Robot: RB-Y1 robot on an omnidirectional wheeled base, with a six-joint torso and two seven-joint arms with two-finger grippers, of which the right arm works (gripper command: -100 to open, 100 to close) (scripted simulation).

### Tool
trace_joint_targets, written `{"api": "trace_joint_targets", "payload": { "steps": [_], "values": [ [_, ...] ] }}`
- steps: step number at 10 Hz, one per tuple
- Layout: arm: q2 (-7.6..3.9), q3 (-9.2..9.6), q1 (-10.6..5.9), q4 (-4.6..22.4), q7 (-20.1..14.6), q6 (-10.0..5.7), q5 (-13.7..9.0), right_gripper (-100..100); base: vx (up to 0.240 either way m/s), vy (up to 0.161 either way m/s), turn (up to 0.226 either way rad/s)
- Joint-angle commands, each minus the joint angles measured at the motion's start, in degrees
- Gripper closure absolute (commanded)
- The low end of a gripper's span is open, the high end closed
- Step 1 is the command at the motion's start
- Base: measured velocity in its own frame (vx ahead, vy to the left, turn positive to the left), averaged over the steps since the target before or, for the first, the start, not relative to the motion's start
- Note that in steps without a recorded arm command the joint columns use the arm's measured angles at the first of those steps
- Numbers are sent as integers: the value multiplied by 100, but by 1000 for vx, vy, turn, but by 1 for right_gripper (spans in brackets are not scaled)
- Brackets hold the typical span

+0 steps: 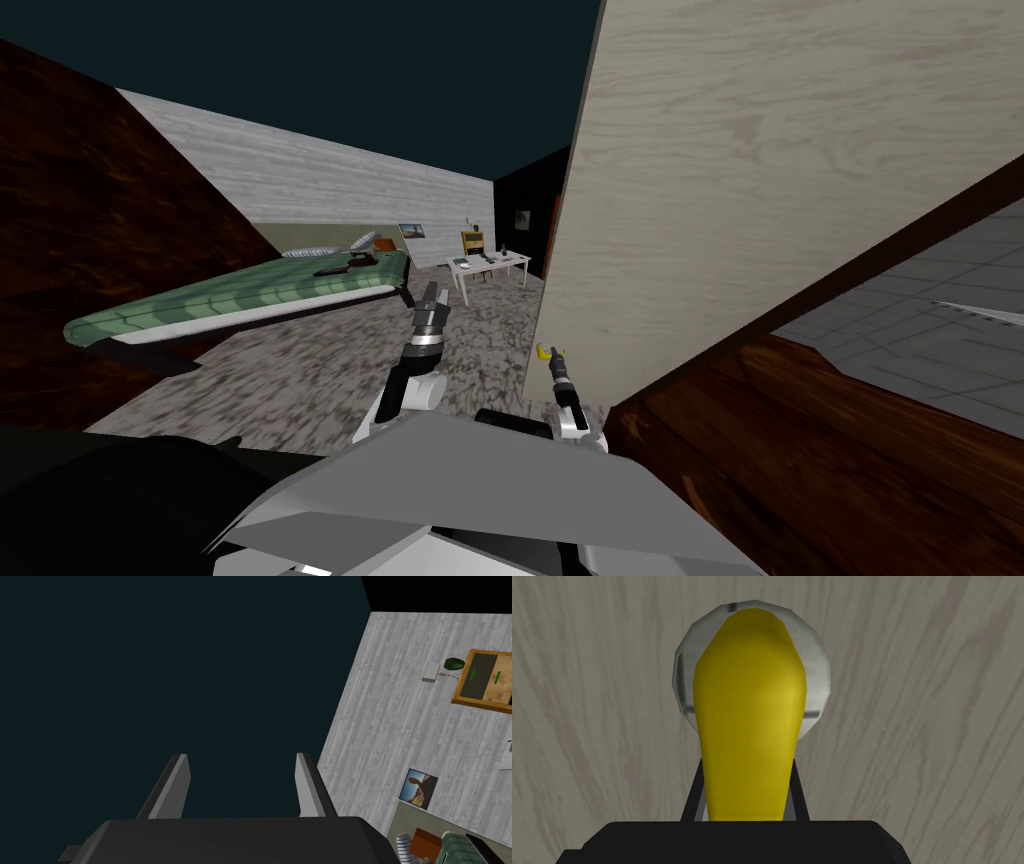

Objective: Push the door open

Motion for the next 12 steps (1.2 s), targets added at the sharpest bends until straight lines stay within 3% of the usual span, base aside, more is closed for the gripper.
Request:
{"api": "trace_joint_targets", "payload": {
  "steps": [1, 3, 7, 9, 11, 12],
  "values": [
    [-46, -189, -84, 129, 47, -91, -67, 100, 165, 92, -59],
    [-53, -271, -89, 145, 71, -97, -96, 100, 163, 106, -64],
    [-62, -606, -111, 210, 168, -120, -212, 100, 145, 114, -68],
    [-62, -606, -111, 210, 168, -120, -212, 100, 101, 55, -16],
    [-56, -803, -124, 249, 225, -133, -280, 100, 135, 101, -67],
    [-56, -803, -124, 249, 225, -133, -280, 100, 127, 101, -64]
  ]
}}
